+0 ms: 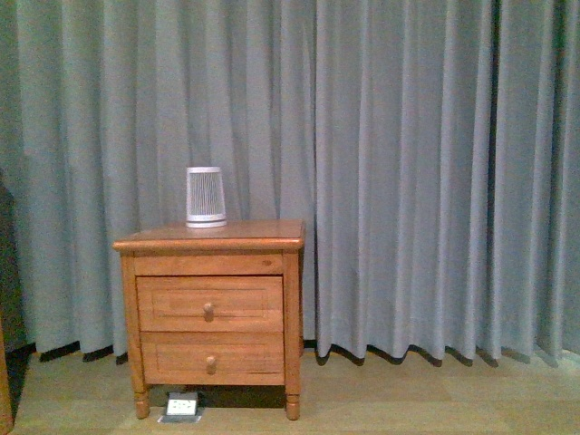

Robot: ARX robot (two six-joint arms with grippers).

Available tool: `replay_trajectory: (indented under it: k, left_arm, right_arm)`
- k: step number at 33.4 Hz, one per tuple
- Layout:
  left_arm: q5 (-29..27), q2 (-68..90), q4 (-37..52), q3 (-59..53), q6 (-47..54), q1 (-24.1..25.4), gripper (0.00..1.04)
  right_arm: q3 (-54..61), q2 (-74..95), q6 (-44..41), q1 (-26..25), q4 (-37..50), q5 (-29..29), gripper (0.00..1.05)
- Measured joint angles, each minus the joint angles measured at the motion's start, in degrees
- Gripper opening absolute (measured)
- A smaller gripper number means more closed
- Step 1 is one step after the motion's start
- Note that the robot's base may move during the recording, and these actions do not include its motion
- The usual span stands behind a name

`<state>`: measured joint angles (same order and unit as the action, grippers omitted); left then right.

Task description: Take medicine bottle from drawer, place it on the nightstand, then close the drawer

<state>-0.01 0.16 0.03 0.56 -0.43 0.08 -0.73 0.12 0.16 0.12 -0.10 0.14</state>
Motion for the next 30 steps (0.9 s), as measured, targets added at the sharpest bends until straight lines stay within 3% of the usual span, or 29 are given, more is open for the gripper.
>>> replay_trajectory:
  k: [30]
  left_arm:
    - [0.0, 0.0, 0.0, 0.0, 0.0, 0.0, 0.98]
  right_arm:
    - [0.0, 0.0, 0.0, 0.02, 0.0, 0.0, 0.98]
